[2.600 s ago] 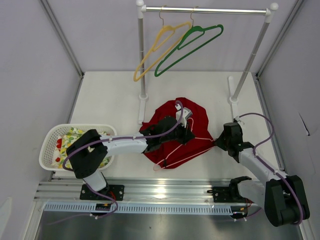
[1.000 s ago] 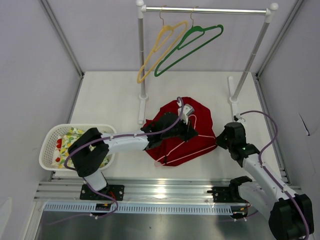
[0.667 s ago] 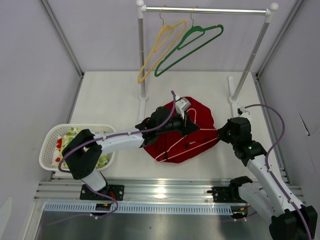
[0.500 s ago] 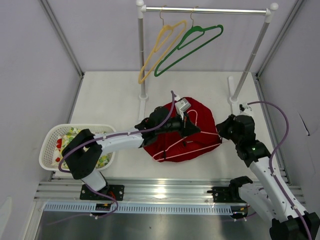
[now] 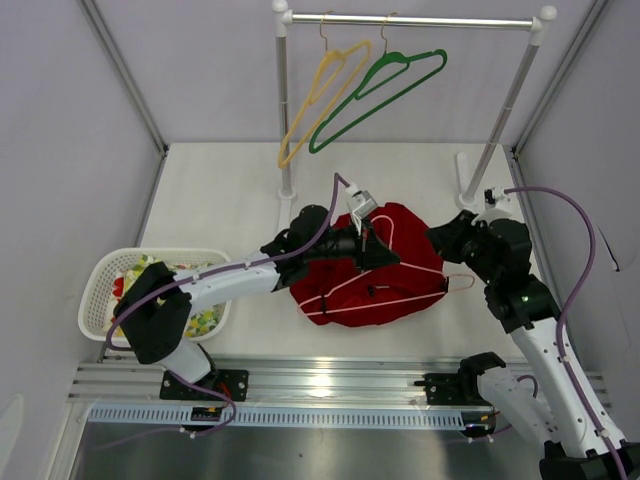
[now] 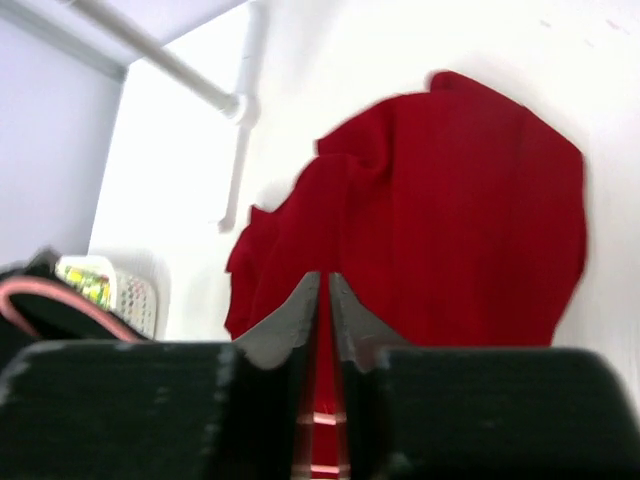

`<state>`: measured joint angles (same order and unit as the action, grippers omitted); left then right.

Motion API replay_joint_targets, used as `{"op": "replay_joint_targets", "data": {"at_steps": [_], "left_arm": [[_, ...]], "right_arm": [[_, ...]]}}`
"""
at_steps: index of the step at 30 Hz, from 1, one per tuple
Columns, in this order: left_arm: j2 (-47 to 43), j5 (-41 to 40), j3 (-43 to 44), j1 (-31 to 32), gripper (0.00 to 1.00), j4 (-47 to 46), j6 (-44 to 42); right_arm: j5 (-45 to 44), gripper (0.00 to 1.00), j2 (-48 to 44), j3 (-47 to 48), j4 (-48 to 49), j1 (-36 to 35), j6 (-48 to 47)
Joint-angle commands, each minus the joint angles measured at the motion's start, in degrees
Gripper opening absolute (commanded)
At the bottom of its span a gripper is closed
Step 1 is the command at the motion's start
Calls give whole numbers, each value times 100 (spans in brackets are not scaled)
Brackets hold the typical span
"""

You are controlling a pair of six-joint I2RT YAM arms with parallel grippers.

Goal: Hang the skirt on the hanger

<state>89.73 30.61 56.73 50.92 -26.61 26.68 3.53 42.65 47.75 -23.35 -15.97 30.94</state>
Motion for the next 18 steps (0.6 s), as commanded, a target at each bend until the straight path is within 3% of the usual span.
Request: {"op": "replay_joint_targets", "data": {"at_steps": [1,4,8,14,18], "left_arm": [[-430,392,400,-204,0,-72,-128],[-474,822,409,-468,0,-160,39],[-571,1341,391,-705,0,-309,171],[-589,2070,637,-881,0,-230,224],[-588,2537,743,-970,0,-301,373]], "right_arm": [[1016,20,-117,349,287,-21,-544],[1755,35,-134,245,542,-38,-712],[2299,47,-117,165,674,-82,-940],[3090,57,-73,174,876,-205,-1519],[3153,60,41,270,622,-328,-2073]]}}
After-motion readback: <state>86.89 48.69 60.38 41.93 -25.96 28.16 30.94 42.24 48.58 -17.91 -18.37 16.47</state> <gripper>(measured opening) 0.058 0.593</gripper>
